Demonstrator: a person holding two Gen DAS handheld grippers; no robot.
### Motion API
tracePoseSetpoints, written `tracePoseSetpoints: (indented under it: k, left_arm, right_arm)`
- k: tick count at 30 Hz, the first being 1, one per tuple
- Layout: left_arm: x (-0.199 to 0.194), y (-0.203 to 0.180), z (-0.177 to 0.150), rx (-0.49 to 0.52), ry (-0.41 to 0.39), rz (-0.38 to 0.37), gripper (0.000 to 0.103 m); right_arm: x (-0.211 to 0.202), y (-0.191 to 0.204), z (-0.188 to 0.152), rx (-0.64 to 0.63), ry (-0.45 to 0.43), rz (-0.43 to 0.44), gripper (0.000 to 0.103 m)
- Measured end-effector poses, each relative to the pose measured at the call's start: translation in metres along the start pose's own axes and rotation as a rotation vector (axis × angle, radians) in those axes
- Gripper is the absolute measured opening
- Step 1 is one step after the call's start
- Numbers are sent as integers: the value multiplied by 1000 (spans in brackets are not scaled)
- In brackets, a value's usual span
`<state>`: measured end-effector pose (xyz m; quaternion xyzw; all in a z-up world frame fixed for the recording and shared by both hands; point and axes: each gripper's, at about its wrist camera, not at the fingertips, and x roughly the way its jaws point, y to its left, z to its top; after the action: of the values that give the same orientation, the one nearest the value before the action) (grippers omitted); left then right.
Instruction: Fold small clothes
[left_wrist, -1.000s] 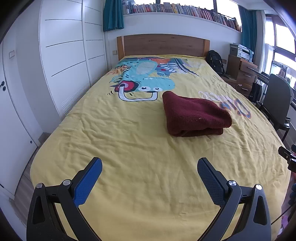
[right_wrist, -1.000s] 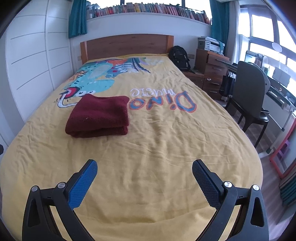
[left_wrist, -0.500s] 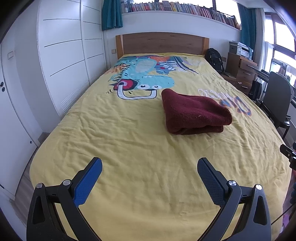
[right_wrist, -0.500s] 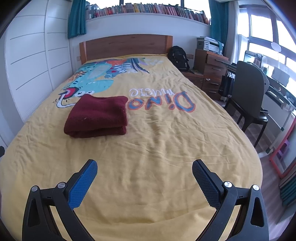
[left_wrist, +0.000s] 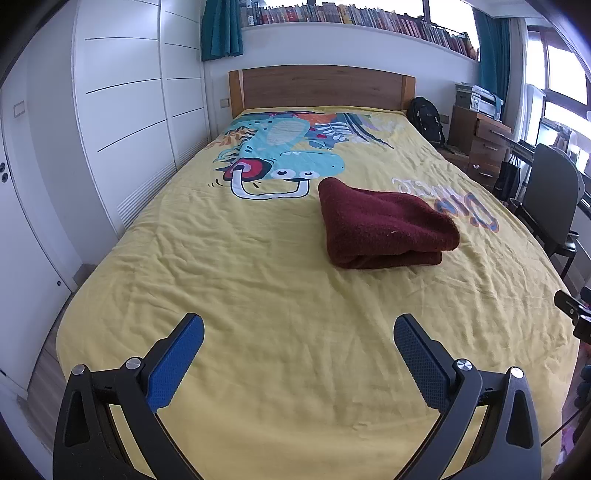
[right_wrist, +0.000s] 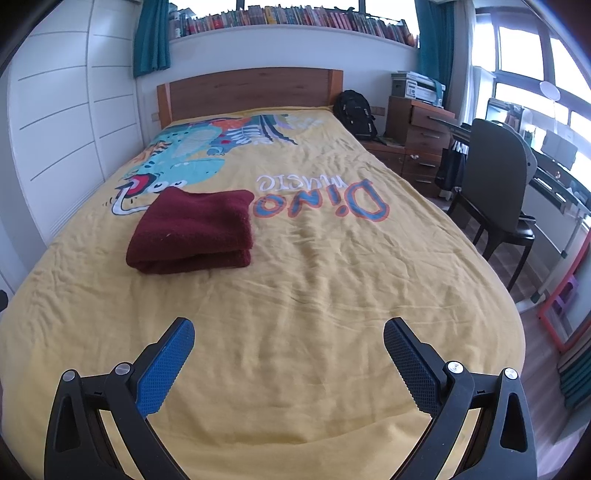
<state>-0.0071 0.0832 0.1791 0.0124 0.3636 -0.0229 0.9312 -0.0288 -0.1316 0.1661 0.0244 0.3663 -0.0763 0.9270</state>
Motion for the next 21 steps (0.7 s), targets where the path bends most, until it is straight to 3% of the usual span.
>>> tracePoseSetpoints:
  k: [21]
  left_arm:
    - [-1,-2,1,-3,4,-3,102]
  right_arm:
    - [6,2,-6,3,13,-2,102]
